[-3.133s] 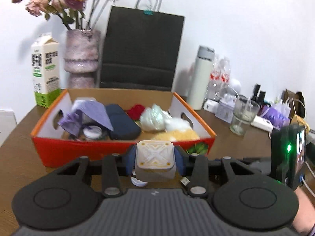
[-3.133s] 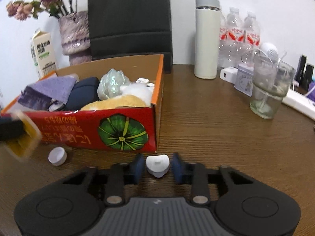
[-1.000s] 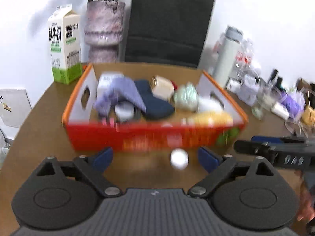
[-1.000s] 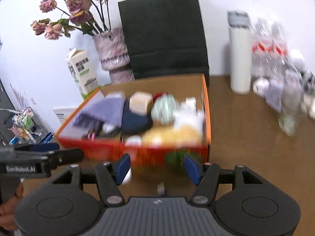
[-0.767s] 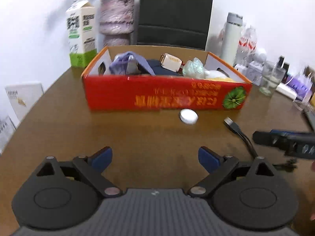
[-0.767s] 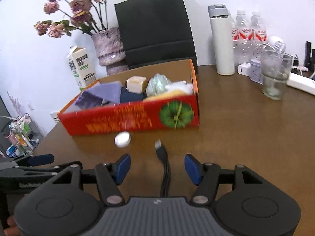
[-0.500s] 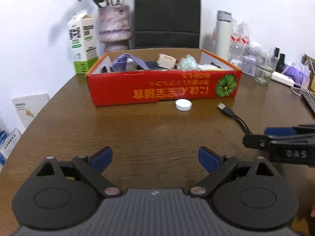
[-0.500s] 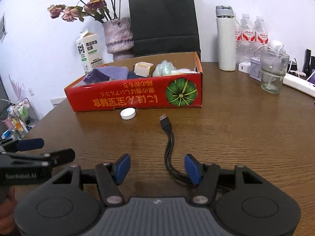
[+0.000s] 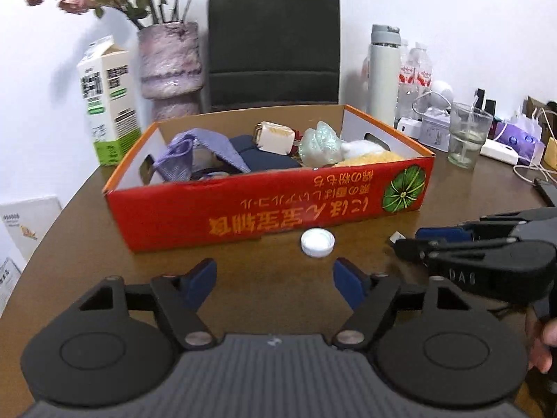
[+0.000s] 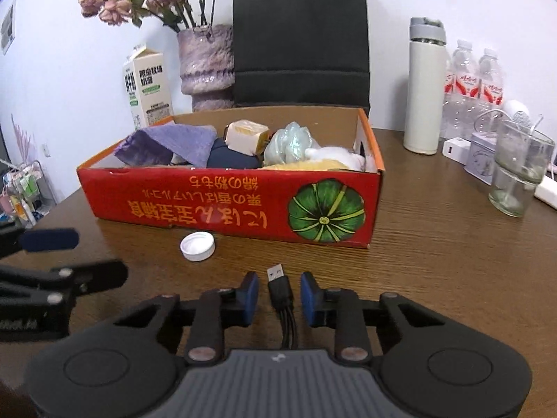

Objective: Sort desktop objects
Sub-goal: 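Grasp the small white cap with the left tool while the right tool grasps the black cable, then drop the cap into the box with the left tool while the right tool drops the cable in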

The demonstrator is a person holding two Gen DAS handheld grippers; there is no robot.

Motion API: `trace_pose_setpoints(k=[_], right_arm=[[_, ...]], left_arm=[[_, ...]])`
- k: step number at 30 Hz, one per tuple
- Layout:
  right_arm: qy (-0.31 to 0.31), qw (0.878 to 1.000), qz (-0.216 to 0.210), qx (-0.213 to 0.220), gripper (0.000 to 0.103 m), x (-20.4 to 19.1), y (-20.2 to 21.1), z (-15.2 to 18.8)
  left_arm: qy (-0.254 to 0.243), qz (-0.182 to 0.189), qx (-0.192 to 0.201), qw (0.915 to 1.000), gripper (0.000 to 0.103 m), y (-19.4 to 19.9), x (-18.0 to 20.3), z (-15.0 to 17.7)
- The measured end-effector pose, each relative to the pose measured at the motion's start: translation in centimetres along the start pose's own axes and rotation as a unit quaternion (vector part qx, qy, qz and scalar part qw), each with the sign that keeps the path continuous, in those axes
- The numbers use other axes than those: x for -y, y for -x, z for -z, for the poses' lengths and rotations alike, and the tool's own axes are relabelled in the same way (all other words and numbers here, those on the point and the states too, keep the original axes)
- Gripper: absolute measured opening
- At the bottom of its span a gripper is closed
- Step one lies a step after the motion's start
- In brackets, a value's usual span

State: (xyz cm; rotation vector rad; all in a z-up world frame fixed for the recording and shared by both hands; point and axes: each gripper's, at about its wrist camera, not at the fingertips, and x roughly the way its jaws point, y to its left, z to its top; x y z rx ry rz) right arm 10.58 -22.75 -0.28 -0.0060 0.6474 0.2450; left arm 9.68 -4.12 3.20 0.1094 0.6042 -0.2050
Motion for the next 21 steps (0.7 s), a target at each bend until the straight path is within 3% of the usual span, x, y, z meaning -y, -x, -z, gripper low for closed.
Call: trace_pose_setpoints(k=[3, 5, 6, 9, 12, 17, 21], right_arm=[[0.005, 1.0, 0.001, -0.009, 0.023, -0.1, -0.7, 0.0], [0.006, 1.0, 0.0, -0.005, 0.021, 0.0, -0.8, 0.1], [0.008, 1.0, 0.001, -0.004, 0.015, -0.1, -0.8, 0.1], [0.006, 1.0, 0.003, 0.001, 0.014, 0.0, -0.4, 0.3], [-0.019, 0.999, 0.013, 0.026, 0.013, 0.7, 0.9, 0.2], [-0.062, 0.995, 0.006, 0.072, 0.012, 2.0, 3.0, -0.2], [-0.08, 0.992, -0.012, 0.094, 0.012, 2.5, 3.8, -0.5]], left_arm=[[-0.013, 0.014, -0.008, 0.9998, 0.067, -1.5, 0.3, -0.7], [-0.016, 0.026, -0.014, 0.9994, 0.066, -2.5, 0.5, -1.2], [-0.017, 0.03, -0.016, 0.9993, 0.066, -2.9, 0.6, -1.4], [-0.026, 0.043, -0.02, 0.9985, 0.063, -4.1, 1.3, -1.9], [-0.028, 0.055, -0.026, 0.9978, 0.061, -5.1, 1.9, -2.1], [-0.019, 0.064, -0.052, 0.9964, 0.029, -6.5, 2.1, -2.0], [-0.019, 0.065, -0.048, 0.9965, 0.028, -6.5, 2.4, -1.9]])
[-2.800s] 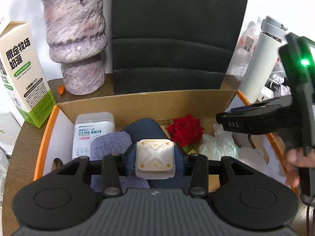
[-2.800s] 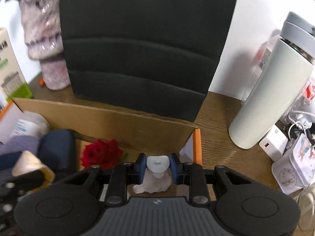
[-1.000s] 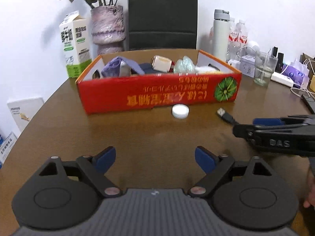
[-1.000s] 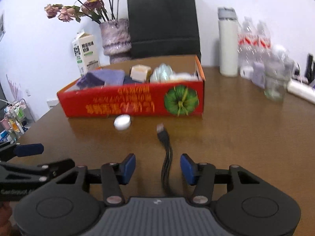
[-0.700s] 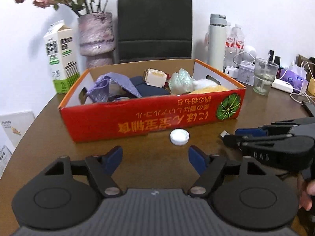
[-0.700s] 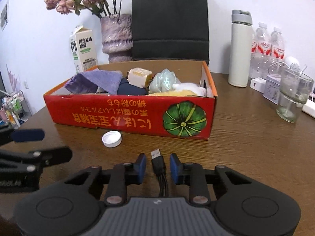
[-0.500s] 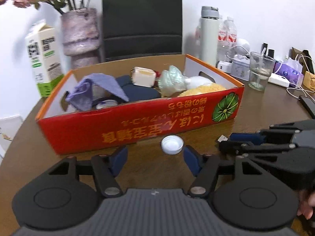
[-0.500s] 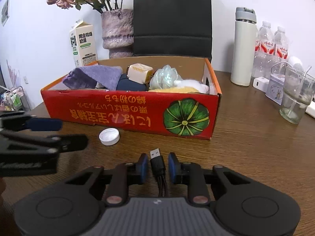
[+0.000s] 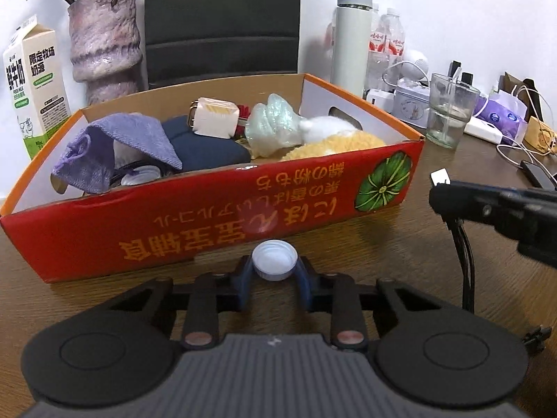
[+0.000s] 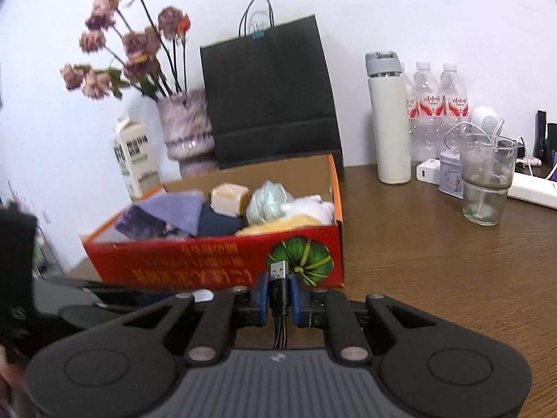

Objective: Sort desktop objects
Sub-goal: 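Drop the cap into the box with the left tool while the right tool drops the cable in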

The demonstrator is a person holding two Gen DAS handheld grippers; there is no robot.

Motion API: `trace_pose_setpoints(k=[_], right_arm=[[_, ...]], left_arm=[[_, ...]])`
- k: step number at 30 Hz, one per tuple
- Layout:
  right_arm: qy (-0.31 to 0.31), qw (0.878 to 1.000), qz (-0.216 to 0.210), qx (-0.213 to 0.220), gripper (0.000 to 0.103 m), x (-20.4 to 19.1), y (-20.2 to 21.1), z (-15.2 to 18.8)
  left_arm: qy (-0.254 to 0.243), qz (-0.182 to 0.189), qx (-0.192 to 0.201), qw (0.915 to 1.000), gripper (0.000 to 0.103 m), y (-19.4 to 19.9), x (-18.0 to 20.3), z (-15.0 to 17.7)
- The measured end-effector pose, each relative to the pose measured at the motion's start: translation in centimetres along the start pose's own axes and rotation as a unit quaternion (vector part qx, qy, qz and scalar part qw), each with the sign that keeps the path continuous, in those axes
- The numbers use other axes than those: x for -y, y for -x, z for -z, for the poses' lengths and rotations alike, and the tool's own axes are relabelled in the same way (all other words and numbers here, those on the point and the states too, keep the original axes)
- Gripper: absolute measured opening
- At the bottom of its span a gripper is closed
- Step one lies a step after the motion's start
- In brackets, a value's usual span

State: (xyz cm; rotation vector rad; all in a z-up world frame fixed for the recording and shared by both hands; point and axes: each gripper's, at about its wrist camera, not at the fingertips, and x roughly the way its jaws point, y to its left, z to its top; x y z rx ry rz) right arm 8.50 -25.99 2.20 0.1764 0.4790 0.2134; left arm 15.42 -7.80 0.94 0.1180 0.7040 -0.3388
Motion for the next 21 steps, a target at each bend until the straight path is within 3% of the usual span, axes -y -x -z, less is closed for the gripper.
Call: trace_pose_setpoints(k=[3, 10, 18, 21], right_arm=[[-0.01, 1.0, -0.018, 0.016, 0.011, 0.1, 0.7, -0.3], [-0.026, 0.996, -0.039, 0.071, 0.006, 0.0, 3.6, -1.6], [-0.038, 0.994, -0.048, 0.091, 0.006, -0.5, 5.2, -2.6], [-0.032, 0.991, -0.056, 0.12, 0.006, -1.0, 6.8, -4.7]], left_arm=[[0.003, -0.01, 0.009, 0.9999, 0.027, 0.8, 0.2, 0.1], [0.023, -0.017, 0.075, 0.9968, 0.027, 6.1, 0.0, -0.8], [0.05, -0.043, 0.107, 0.9921, 0.027, 10.2, -1.8, -2.4], [0.036, -0.058, 0.121, 0.9903, 0.027, 11.1, -2.3, -3.9]])
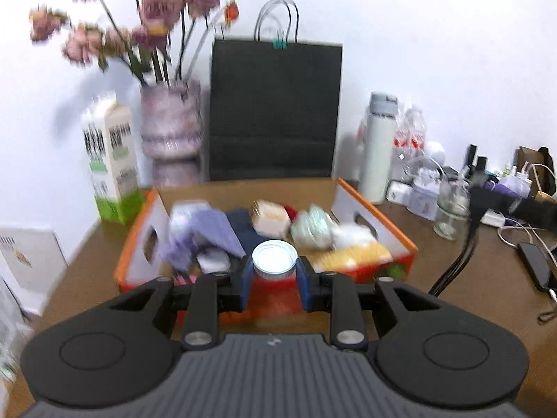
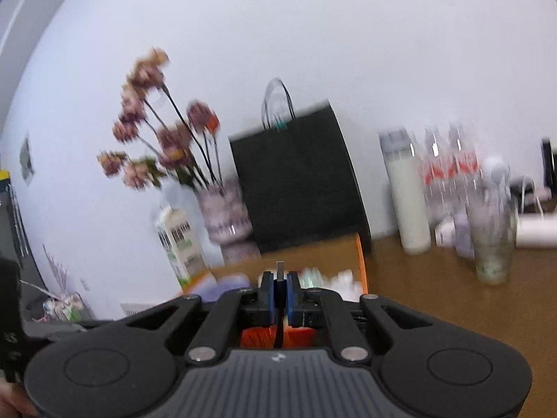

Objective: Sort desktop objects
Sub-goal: 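Drop the cap into the box with the left tool while the right tool drops the cable in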

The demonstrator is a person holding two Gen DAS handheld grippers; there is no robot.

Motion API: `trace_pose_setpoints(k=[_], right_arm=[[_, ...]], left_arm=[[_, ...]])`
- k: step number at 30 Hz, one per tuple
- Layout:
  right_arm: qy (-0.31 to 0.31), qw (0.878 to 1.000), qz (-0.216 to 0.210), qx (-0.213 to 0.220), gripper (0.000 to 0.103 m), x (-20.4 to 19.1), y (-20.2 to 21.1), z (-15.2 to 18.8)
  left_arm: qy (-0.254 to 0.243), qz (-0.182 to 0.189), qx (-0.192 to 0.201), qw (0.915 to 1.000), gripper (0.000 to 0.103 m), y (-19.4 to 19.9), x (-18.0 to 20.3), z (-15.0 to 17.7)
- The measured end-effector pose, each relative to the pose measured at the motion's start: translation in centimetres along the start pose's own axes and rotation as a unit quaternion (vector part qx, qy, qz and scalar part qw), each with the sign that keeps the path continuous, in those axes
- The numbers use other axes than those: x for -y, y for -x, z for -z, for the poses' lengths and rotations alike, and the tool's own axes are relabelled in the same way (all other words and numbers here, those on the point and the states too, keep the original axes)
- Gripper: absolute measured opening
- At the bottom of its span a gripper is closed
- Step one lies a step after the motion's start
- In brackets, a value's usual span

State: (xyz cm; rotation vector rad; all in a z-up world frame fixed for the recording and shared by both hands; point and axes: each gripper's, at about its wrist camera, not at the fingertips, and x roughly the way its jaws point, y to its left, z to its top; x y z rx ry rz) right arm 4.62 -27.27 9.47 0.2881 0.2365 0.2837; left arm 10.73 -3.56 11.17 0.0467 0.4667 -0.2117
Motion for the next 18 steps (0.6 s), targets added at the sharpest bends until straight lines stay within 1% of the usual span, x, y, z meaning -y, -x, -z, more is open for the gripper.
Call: trace_pose_setpoints(k=[2, 5, 6, 8, 10, 12, 14, 16, 18], right_arm=[[0.012, 1.0, -0.005, 0.029, 0.006, -0.7, 0.4, -2.2], [0.028, 0.997, -0.017, 0.064, 0.006, -1.9, 0.0, -5.6], [0.034, 0.997, -0.019, 0.07, 0.006, -2.5, -0.6, -6.7], [0.037, 0.997, -0.026, 0.07, 0.006, -2.8, -2.7, -8.7], [0.03, 0.998, -0.035, 0.053, 0.006, -2.7, -5.7, -10.1], [0.016, 0.999, -0.044, 0.027, 0.006, -2.3, -8.8, -10.9], [-0.004, 0.999, -0.049, -0.011, 0.006, -1.6, -12.2, -10.9], [-0.015, 0.998, -0.032, -0.048, 0.006, -0.7, -15.6, -10.1], [-0.028, 0.995, -0.01, -0.096, 0.006, 0.7, -19.4, -8.4]], left_arm=[[-0.011, -0.004, 0.016, 0.9998, 0.027, 0.1, -0.3, -1.6], [-0.011, 0.007, 0.028, 0.9995, 0.027, -0.5, -0.9, -3.6], [-0.006, 0.013, 0.025, 0.9996, 0.027, -1.2, -1.3, -4.3], [0.013, 0.025, 0.001, 0.9996, 0.027, -3.0, -2.3, -5.6], [0.016, 0.021, -0.018, 0.9995, 0.027, -4.5, -2.8, -6.5], [0.013, 0.017, -0.024, 0.9995, 0.027, -5.6, -3.2, -6.5], [0.014, 0.027, -0.042, 0.9987, 0.027, -7.0, -3.6, -6.3], [0.003, 0.037, -0.057, 0.9977, 0.028, -8.7, -3.6, -5.5], [-0.007, 0.027, -0.08, 0.9964, 0.028, -10.5, -3.4, -4.5]])
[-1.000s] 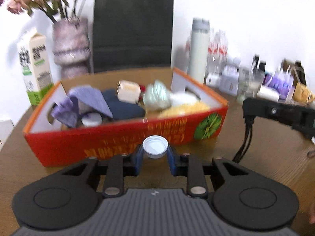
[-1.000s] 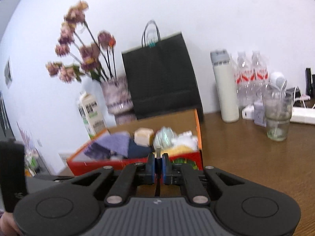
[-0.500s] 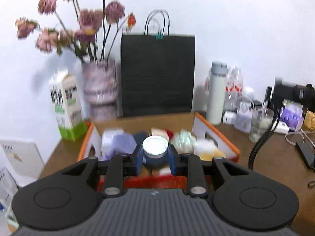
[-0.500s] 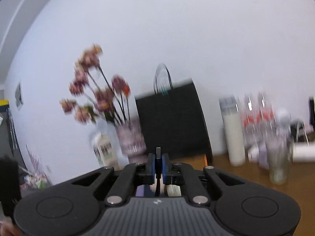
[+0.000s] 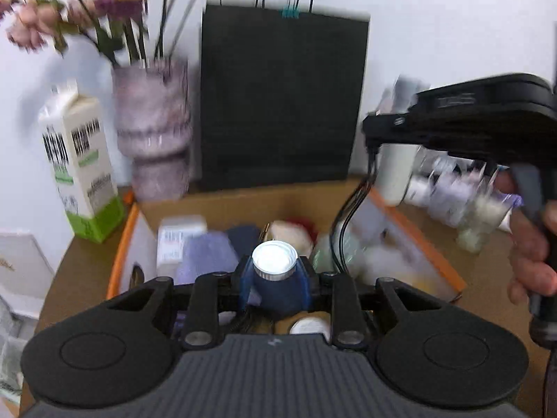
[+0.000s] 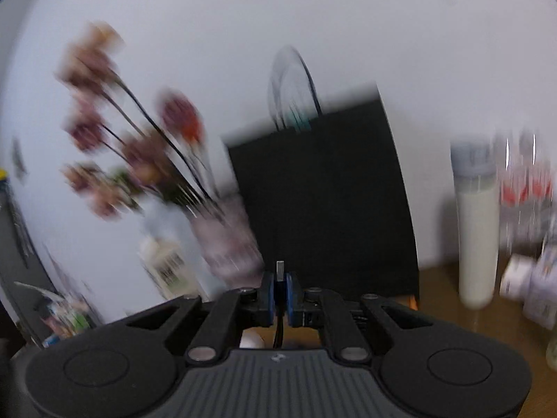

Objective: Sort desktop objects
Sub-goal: 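Drop the cap into the box with the left tool while the right tool drops the cable in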

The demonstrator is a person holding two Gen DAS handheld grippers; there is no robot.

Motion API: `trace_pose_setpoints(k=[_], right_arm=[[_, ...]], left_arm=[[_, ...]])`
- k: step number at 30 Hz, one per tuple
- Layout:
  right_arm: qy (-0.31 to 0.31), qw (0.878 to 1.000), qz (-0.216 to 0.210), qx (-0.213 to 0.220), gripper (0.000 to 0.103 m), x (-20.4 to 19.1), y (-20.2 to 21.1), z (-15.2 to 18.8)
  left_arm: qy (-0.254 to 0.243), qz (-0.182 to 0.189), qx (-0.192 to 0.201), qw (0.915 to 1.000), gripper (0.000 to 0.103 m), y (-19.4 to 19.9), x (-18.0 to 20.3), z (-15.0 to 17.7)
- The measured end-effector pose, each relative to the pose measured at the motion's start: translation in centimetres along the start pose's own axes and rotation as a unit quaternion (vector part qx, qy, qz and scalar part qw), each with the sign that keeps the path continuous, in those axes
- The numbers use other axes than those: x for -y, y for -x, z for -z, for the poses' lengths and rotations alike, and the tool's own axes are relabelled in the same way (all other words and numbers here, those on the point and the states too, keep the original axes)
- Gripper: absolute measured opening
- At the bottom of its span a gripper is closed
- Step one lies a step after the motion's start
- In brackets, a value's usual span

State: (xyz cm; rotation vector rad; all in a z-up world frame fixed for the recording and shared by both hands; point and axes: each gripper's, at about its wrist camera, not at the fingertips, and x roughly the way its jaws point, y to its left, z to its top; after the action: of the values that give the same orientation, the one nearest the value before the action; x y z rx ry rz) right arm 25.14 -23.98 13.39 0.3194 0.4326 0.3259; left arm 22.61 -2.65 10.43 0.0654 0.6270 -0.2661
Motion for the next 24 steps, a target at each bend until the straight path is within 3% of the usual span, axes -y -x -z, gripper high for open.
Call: trace_pose_setpoints(k=[5, 8, 9, 11, 13, 15, 17, 18, 19, 24], right_arm=[[-0.015, 0.996, 0.054, -0.075, 0.006, 2.9, -7.0, 2.1], [-0.016, 0.991, 0.077, -0.11, 0.008, 4.1, -9.4, 3.1], [-0.014, 0.989, 0.084, -0.121, 0.013, 4.3, -9.9, 3.3], [-0.011, 0.986, 0.102, -0.133, 0.023, 4.5, -9.8, 3.5], [-0.01, 0.987, 0.101, -0.125, 0.048, 4.6, -8.7, 3.4], [-0.003, 0.988, 0.098, -0.116, 0.06, 4.3, -7.3, 3.1], [0.016, 0.986, 0.112, -0.121, 0.068, 3.7, -6.5, 2.6], [0.03, 0.983, 0.125, -0.131, 0.072, 3.3, -6.0, 2.6], [0.045, 0.98, 0.133, -0.141, 0.073, 3.0, -5.3, 2.4], [0.105, 0.972, 0.122, -0.169, 0.086, 1.6, -2.6, 4.7]], left_arm=[[-0.012, -0.014, -0.056, 0.9983, 0.028, -4.5, -0.2, 1.2], [-0.023, -0.009, -0.07, 0.9973, 0.031, -5.1, -0.3, 2.0], [-0.029, -0.012, -0.072, 0.9969, 0.034, -5.0, -0.4, 2.3], [-0.034, -0.015, -0.058, 0.9976, 0.052, -4.0, -0.9, 3.0], [-0.024, -0.013, -0.045, 0.9986, 0.059, -2.9, -1.4, 3.2], [-0.007, -0.01, -0.037, 0.9992, 0.066, -1.7, -2.0, 2.9], [0.009, -0.016, -0.037, 0.9991, 0.089, -0.6, -2.6, 2.4], [0.019, -0.023, -0.041, 0.9987, 0.094, -0.4, -2.9, 1.9], [0.029, -0.029, -0.043, 0.9983, 0.098, 0.0, -3.2, 1.8], [0.062, -0.04, -0.075, 0.9944, 0.098, 0.4, -4.4, 2.8]])
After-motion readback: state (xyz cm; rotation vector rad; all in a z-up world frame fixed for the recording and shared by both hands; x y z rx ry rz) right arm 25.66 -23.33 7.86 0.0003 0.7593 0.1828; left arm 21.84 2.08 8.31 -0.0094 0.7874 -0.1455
